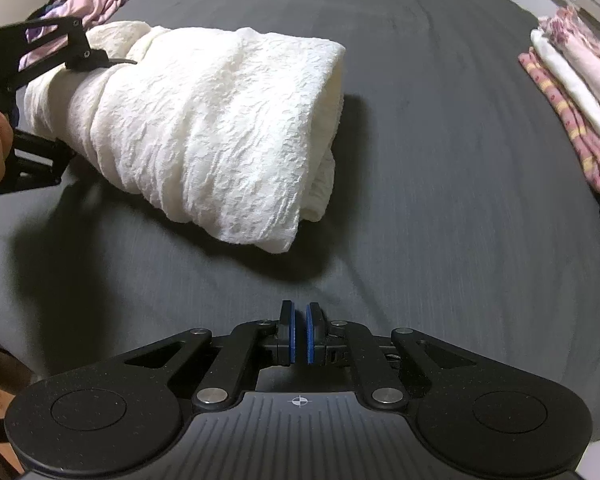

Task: Fold clothes
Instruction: 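Grip the folded robe's end with the left tool and lift it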

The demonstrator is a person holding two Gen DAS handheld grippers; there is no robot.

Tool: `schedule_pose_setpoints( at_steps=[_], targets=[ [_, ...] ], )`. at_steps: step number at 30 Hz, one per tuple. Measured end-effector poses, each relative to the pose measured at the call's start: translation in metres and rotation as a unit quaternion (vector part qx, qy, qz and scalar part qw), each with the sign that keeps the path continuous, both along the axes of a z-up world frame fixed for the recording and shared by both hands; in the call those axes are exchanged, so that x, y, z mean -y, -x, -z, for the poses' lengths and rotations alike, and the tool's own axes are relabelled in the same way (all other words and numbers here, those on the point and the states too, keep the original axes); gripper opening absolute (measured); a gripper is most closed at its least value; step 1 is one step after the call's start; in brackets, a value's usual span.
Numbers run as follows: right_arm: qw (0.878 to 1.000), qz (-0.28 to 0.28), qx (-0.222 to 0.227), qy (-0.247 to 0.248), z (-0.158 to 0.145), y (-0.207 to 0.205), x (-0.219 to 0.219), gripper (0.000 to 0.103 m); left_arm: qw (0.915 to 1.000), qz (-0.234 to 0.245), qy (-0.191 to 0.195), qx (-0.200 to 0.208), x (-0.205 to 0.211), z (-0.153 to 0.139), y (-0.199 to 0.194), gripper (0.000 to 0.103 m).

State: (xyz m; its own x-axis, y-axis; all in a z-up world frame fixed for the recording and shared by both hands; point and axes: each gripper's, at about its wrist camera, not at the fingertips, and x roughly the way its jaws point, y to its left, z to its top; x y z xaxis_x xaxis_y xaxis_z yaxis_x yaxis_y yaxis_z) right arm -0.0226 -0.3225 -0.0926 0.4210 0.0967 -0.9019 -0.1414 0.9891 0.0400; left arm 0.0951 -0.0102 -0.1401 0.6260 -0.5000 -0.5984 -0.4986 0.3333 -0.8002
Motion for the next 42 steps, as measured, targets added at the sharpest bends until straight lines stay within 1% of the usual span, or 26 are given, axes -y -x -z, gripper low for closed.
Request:
schedule_pose_setpoints(
  at_steps=[1, 2, 3, 4, 7, 10, 13, 15, 17, 19, 20, 21, 23, 24, 26, 28, 31, 32, 35, 36, 37, 40, 42],
  targets=[
    [1.000, -0.002, 0.001, -0.005, 0.001, 0.000, -0.001, 0.015, 1.0000, 0.000, 0.000, 0.000, 0.000, 0.000, 0.000, 0.054],
    [1.000, -0.003, 0.000, -0.018, 0.001, 0.000, 0.000, 0.048, 1.0000, 0.001, 0.000, -0.001, 0.000, 0.000, 0.000, 0.054],
    [0.999, -0.002, -0.007, -0.034, 0.001, 0.001, 0.000, 0.072, 1.0000, 0.000, -0.001, -0.001, 0.000, 0.000, -0.001, 0.054],
    [0.999, -0.002, -0.015, -0.050, 0.003, 0.002, -0.002, 0.103, 1.0000, 0.000, -0.001, -0.002, 0.001, 0.000, -0.001, 0.055],
    [0.997, -0.010, -0.023, -0.068, 0.008, 0.007, -0.008, 0.103, 1.0000, 0.000, -0.001, -0.003, 0.001, -0.001, -0.002, 0.055],
    [0.996, -0.005, -0.013, -0.083, 0.010, 0.012, -0.008, 0.103, 1.0000, 0.002, -0.001, -0.004, 0.001, -0.001, -0.003, 0.055],
    [0.992, 0.032, 0.003, -0.119, 0.010, 0.015, 0.002, 0.103, 1.0000, 0.005, -0.002, -0.004, 0.000, -0.001, -0.004, 0.055],
    [0.986, 0.070, 0.012, -0.148, 0.010, 0.017, 0.009, 0.103, 1.0000, 0.006, -0.002, -0.005, -0.001, -0.001, -0.004, 0.055],
    [0.980, 0.100, 0.011, -0.171, 0.011, 0.015, 0.015, 0.103, 0.9999, 0.009, -0.001, -0.005, -0.002, -0.002, -0.004, 0.055],
    [0.977, 0.090, -0.010, -0.195, 0.009, 0.006, 0.020, 0.103, 0.9999, 0.011, 0.001, -0.006, -0.002, -0.001, -0.004, 0.055],
    [0.972, 0.078, -0.020, -0.221, 0.008, 0.000, 0.024, 0.103, 0.9999, 0.011, 0.001, -0.007, -0.003, -0.001, -0.004, 0.055],
    [0.963, 0.078, -0.022, -0.256, 0.006, -0.001, 0.030, 0.103, 0.9999, 0.011, 0.003, -0.008, -0.003, -0.001, -0.004, 0.055],
    [0.942, 0.104, -0.007, -0.319, -0.001, -0.002, 0.046, 0.103, 0.9999, 0.013, 0.006, -0.009, -0.004, 0.000, -0.005, 0.055],
    [0.933, 0.119, -0.001, -0.340, -0.003, -0.004, 0.053, 0.103, 0.9998, 0.015, 0.009, -0.008, -0.005, 0.000, -0.005, 0.055],
    [0.922, 0.149, -0.003, -0.358, 0.000, -0.013, 0.063, 0.103, 0.9997, 0.016, 0.015, -0.008, -0.007, 0.002, -0.005, 0.055],
    [0.915, 0.170, -0.013, -0.366, 0.008, -0.024, 0.069, 0.103, 0.9997, 0.014, 0.019, -0.008, -0.007, 0.003, -0.004, 0.055],
    [0.908, 0.189, -0.025, -0.372, 0.020, -0.038, 0.073, 0.101, 0.9997, 0.013, 0.021, -0.007, -0.004, 0.003, -0.003, 0.055],
    [0.905, 0.192, -0.024, -0.378, 0.022, -0.042, 0.074, 0.098, 0.9997, 0.011, 0.023, -0.008, -0.001, 0.003, -0.003, 0.055],
    [0.887, 0.199, -0.034, -0.416, 0.030, -0.055, 0.078, 0.091, 0.9995, 0.004, 0.029, -0.008, 0.003, 0.003, -0.002, 0.055],
    [0.884, 0.199, -0.037, -0.422, 0.033, -0.060, 0.080, 0.088, 0.9994, 0.002, 0.033, -0.008, 0.003, 0.004, -0.001, 0.055],
    [0.884, 0.195, -0.039, -0.423, 0.034, -0.064, 0.085, 0.086, 0.9993, -0.001, 0.037, -0.008, 0.002, 0.006, 0.000, 0.055],
    [0.881, 0.183, -0.038, -0.434, 0.037, -0.076, 0.089, 0.085, 0.9988, -0.005, 0.047, -0.010, 0.001, 0.009, 0.003, 0.055],
    [0.878, 0.178, -0.038, -0.443, 0.037, -0.084, 0.091, 0.080, 0.9986, -0.002, 0.051, -0.011, -0.001, 0.009, 0.004, 0.056]
  ],
)
